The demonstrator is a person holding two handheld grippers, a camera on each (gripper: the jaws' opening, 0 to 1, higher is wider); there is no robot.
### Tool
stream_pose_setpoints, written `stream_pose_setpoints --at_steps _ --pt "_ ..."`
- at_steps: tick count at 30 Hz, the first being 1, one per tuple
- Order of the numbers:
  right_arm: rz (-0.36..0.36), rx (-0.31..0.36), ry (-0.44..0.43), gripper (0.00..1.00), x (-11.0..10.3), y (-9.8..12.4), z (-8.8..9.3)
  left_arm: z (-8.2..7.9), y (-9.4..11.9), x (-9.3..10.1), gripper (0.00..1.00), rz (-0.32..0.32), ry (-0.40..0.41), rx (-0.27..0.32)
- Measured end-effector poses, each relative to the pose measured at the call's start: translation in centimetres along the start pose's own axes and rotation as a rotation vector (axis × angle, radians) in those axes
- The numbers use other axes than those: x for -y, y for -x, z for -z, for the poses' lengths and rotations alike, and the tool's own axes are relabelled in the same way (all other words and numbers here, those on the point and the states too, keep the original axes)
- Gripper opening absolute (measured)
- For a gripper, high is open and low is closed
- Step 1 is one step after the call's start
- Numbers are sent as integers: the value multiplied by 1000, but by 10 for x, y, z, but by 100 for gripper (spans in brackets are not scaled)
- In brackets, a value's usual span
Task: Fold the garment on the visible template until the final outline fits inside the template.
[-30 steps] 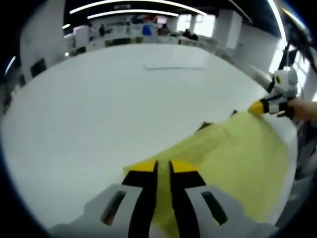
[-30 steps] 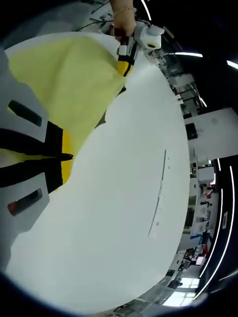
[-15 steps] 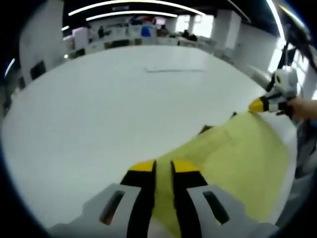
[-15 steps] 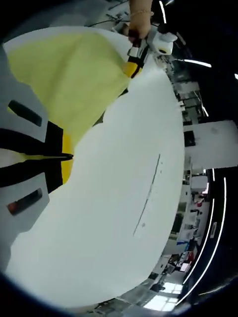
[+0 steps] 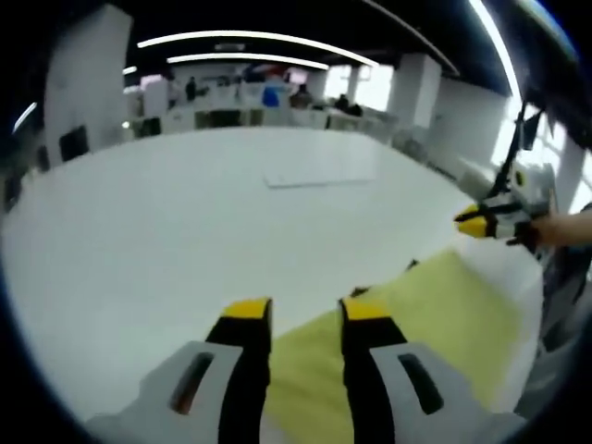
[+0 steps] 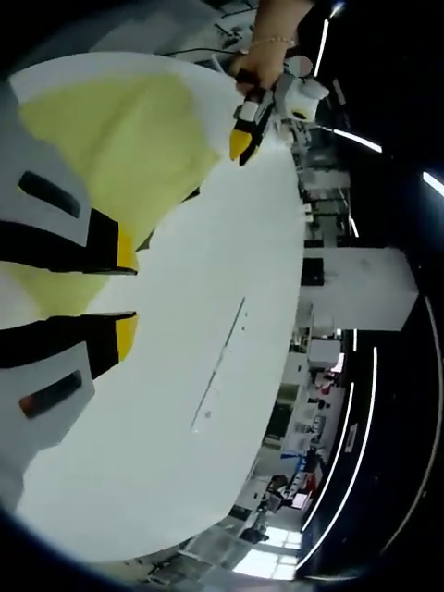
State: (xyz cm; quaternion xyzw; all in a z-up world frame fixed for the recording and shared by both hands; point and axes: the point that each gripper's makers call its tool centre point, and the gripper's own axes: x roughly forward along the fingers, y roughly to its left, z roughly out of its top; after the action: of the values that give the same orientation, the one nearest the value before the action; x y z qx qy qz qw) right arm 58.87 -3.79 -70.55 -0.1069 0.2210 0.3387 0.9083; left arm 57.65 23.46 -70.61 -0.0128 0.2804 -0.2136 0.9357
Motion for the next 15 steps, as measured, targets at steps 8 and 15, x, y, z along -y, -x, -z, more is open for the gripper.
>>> stream_pose_setpoints --at_steps 8,15 --pt "10 -3 -43 39 -5 28 0 -9 25 0 39 -2 13 33" --pt "9 10 -107 53 -11 56 -4 -9 52 -2 50 -11 7 35"
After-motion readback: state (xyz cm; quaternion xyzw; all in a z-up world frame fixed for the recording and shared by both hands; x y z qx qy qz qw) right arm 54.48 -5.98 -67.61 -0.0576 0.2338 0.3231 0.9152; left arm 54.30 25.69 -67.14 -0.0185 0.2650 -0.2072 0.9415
